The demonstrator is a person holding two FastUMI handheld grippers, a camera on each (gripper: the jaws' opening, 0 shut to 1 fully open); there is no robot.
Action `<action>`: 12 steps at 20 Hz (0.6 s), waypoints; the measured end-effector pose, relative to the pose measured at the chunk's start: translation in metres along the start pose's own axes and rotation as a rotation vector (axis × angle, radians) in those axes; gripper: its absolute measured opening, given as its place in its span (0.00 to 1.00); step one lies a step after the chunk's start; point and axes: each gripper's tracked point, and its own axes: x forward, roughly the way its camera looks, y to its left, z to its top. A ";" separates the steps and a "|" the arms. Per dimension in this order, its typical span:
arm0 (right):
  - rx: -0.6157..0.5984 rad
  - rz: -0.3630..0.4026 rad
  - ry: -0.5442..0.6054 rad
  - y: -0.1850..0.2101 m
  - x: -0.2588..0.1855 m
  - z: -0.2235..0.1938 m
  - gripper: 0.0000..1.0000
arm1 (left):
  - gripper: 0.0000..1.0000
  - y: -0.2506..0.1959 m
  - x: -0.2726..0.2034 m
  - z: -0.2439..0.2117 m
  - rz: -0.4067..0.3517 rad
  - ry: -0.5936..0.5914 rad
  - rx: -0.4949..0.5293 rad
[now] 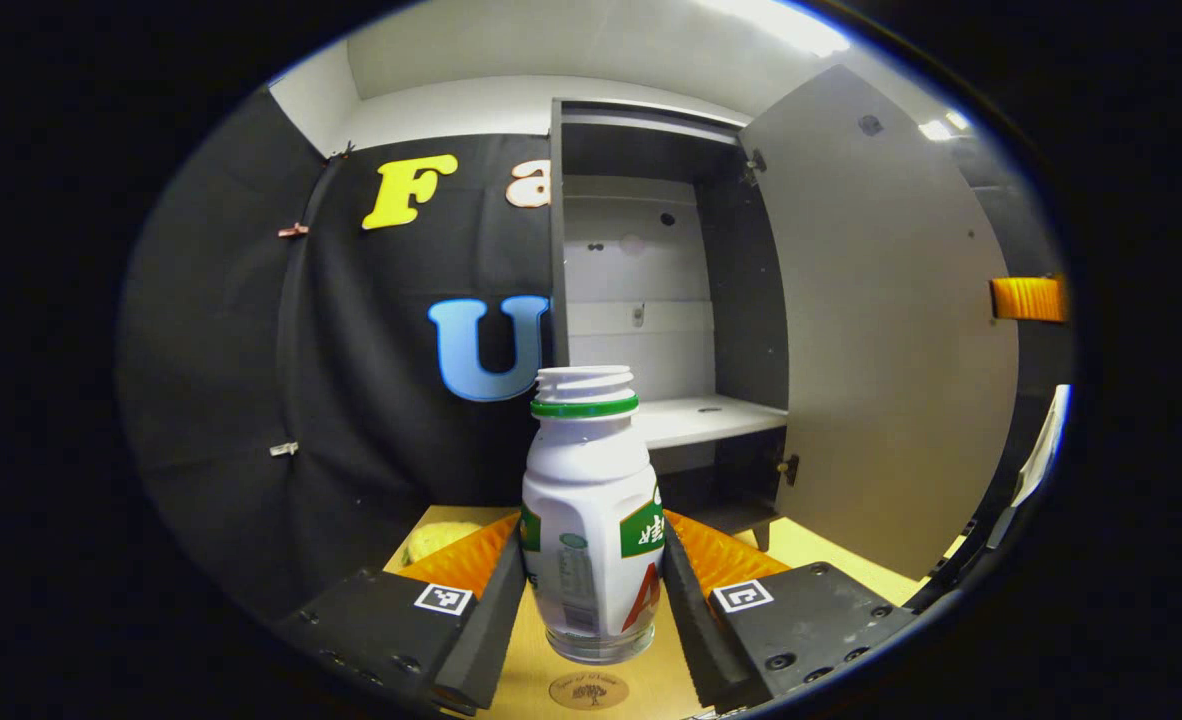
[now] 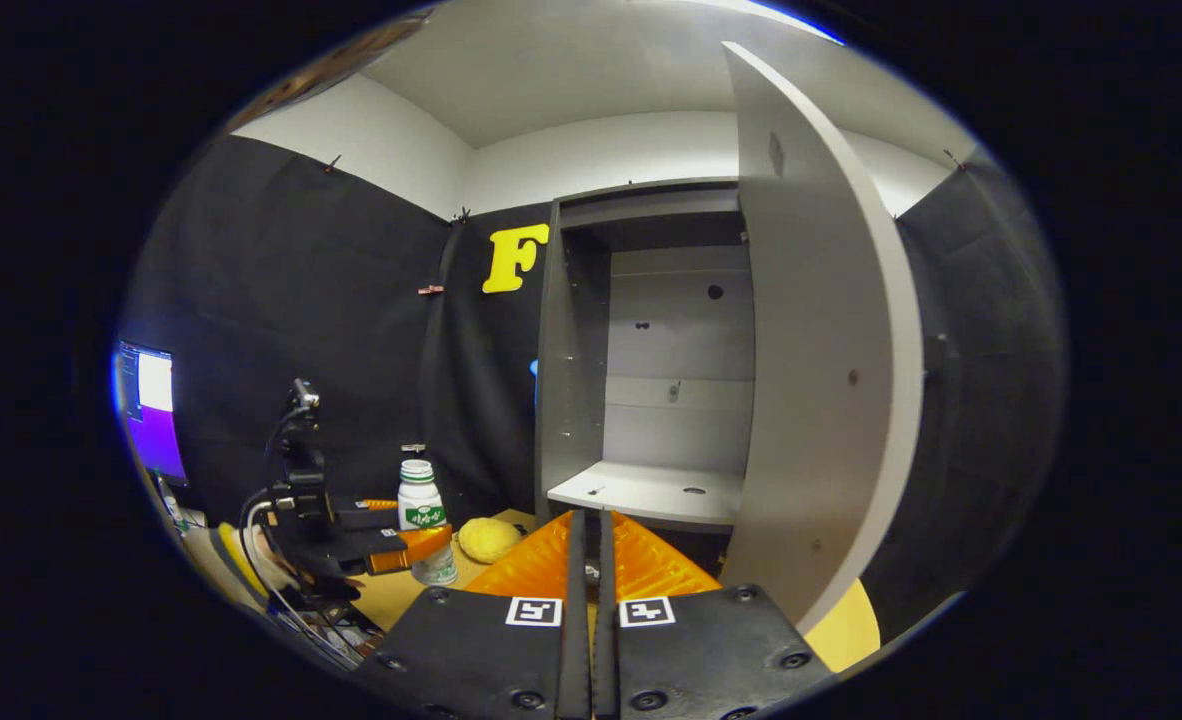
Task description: Open the cabinet door with the right hand, grasp the bottle in the cabinet with the left hand and place it on the coaster, then close the cabinet door with the right hand.
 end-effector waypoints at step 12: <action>-0.010 0.052 0.225 0.055 0.100 -0.194 0.98 | 0.74 0.013 0.025 -0.050 0.021 -0.039 0.021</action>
